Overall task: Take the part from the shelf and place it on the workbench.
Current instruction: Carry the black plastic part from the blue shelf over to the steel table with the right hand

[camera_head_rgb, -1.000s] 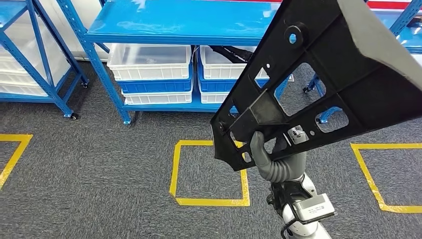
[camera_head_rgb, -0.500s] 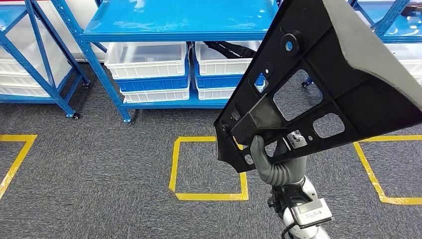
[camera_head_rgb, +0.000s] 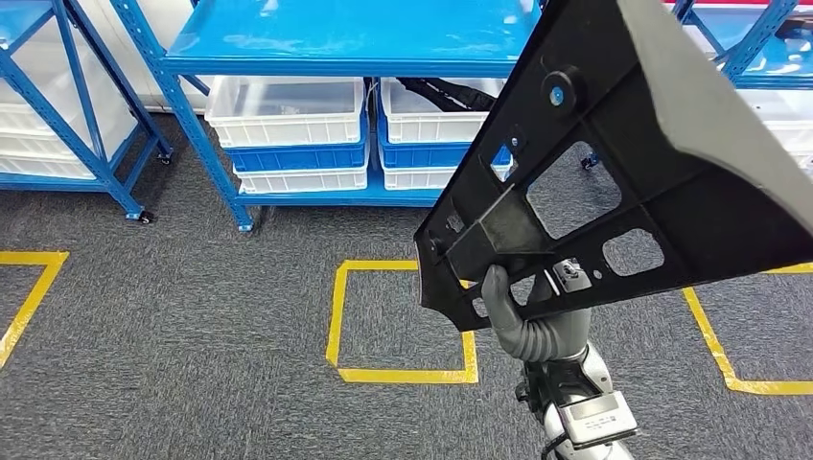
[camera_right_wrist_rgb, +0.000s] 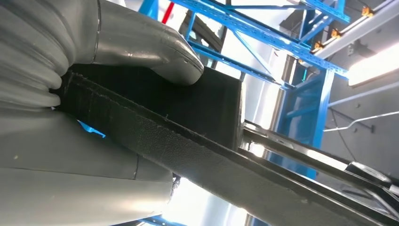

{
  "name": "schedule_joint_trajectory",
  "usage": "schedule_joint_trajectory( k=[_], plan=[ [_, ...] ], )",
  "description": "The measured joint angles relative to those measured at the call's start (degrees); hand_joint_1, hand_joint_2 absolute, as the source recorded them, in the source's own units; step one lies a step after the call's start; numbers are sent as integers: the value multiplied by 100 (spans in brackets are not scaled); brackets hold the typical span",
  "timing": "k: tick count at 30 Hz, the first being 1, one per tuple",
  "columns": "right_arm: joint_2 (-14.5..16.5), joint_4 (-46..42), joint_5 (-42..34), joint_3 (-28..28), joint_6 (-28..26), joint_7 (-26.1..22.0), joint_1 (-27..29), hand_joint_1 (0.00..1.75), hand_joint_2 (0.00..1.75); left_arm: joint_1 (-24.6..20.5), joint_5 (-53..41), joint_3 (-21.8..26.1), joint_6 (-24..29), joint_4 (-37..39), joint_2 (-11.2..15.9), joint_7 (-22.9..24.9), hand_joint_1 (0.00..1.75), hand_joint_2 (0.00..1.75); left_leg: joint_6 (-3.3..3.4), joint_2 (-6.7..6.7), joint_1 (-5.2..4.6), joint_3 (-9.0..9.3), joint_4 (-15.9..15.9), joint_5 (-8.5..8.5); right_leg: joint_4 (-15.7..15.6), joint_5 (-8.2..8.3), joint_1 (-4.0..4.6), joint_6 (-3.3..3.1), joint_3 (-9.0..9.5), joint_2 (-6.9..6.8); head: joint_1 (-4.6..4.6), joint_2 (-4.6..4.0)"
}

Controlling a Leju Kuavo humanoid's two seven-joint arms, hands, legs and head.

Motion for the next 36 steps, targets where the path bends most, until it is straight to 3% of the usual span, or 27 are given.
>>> schedule_joint_trajectory(
  k=[2,3,5,6,7,8,10,12,13,16,17,18,19,21,23,26,28,31,32,33,34,36],
  plan=[
    [-5,1,15,1,-4,1,26,175,175,2,-3,1,1,1,-2,0,0,175,-21,-5,13,-35,3,19,500,-165,-45,68,-224,-1,-1,0],
    [-8,1,19,1,-5,1,36,175,175,3,-5,1,0,2,-4,0,0,175,-40,-10,28,-46,6,31,424,-110,-70,139,-174,-2,1,0],
    [-10,1,30,1,-9,1,41,175,175,3,-6,1,-1,2,-10,0,0,175,-103,-29,68,-58,21,50,-349,190,-138,318,241,-3,4,0],
    [-10,1,38,2,-10,2,42,175,175,2,-7,1,2,-1,-5,2,0,175,-148,-40,68,-64,34,54,-742,326,-151,369,444,4,15,0],
    [-10,-1,48,2,-12,4,45,175,175,1,-7,2,4,-3,1,3,0,175,-193,-48,62,-69,47,57,-1011,415,-159,356,576,14,17,0],
    [-12,-3,59,2,-14,6,49,175,175,1,-8,3,7,-4,5,5,0,175,-236,-53,50,-73,53,63,-1121,451,-154,300,623,26,17,0],
    [-15,-7,73,1,-20,9,54,175,175,8,-8,4,10,-4,3,7,0,175,-310,-57,59,-72,32,97,-1094,478,-119,133,604,40,5,0],
    [-12,-10,78,1,-22,10,52,175,175,15,-8,4,10,-3,1,7,0,175,-354,-49,91,-124,130,15,-1085,522,-118,26,606,33,-4,0],
    [-10,-11,79,1,-22,10,52,175,175,16,-8,4,10,-3,1,7,0,175,-359,-45,98,-214,349,-138,-1090,541,-120,-15,604,26,-13,0],
    [-9,-13,80,1,-22,11,53,175,175,18,-11,5,10,-2,-3,7,0,175,-342,-41,87,-715,1595,-791,-1087,553,-66,-76,586,7,-33,0],
    [-9,-13,80,2,-22,11,54,175,175,19,-13,5,10,-2,-4,7,0,175,-329,-41,82,-813,1861,-879,-1085,553,-43,-82,582,3,-33,0],
    [-10,-13,81,2,-22,11,55,175,175,20,-14,6,10,-2,-4,8,0,175,-306,-41,76,-794,1881,-848,-1083,552,-25,-82,583,3,-34,0],
    [-10,-13,81,2,-22,12,55,175,175,20,-14,6,10,-3,-3,8,0,175,-276,-40,68,-652,1649,-714,-1082,549,-14,-85,593,3,-34,0],
    [-9,-13,85,1,-22,13,53,175,175,19,-14,7,11,-4,-1,8,0,175,-212,-31,41,-193,840,-391,-1077,535,8,-88,613,3,-34,0],
    [-9,-14,97,2,-22,19,48,175,175,13,-16,7,15,-3,-2,6,0,175,-179,-25,3,61,330,-266,-1066,522,38,-70,597,0,-30,0],
    [-9,-16,107,3,-23,28,46,175,175,9,-21,7,19,-2,-9,4,0,175,-134,-43,-40,52,246,-255,-1055,512,24,-8,550,-13,-32,0],
    [-10,-22,108,2,-25,29,42,175,175,7,-24,7,19,-3,-9,4,0,175,-69,-49,-30,45,214,-222,-817,365,16,3,418,-13,-25,0],
    [-13,-28,108,1,-27,29,47,175,175,-1,-30,8,21,-4,-4,3,0,175,-6,-57,-34,-2,204,-191,262,-94,14,-34,-115,-8,-16,0],
    [-15,-28,110,1,-28,29,52,175,175,-1,-34,9,21,-4,-4,2,0,175,1,-61,-38,-15,205,-186,546,-173,12,-18,-258,-7,-18,0],
    [-18,-28,114,1,-30,29,55,175,175,0,-38,8,20,-4,-4,3,0,175,4,-67,-40,-22,206,-182,626,-164,10,20,-301,-7,-16,0],
    [-21,-28,122,1,-34,29,57,175,175,1,-42,8,19,-3,-8,4,0,175,2,-74,-39,-22,206,-178,456,-62,3,74,-220,-7,-16,0],
    [-26,-29,155,1,-47,28,57,175,175,1,-56,7,15,-3,-20,12,0,175,-20,-97,-40,-20,209,-165,-367,259,-12,165,183,-3,-13,0]
  ],
)
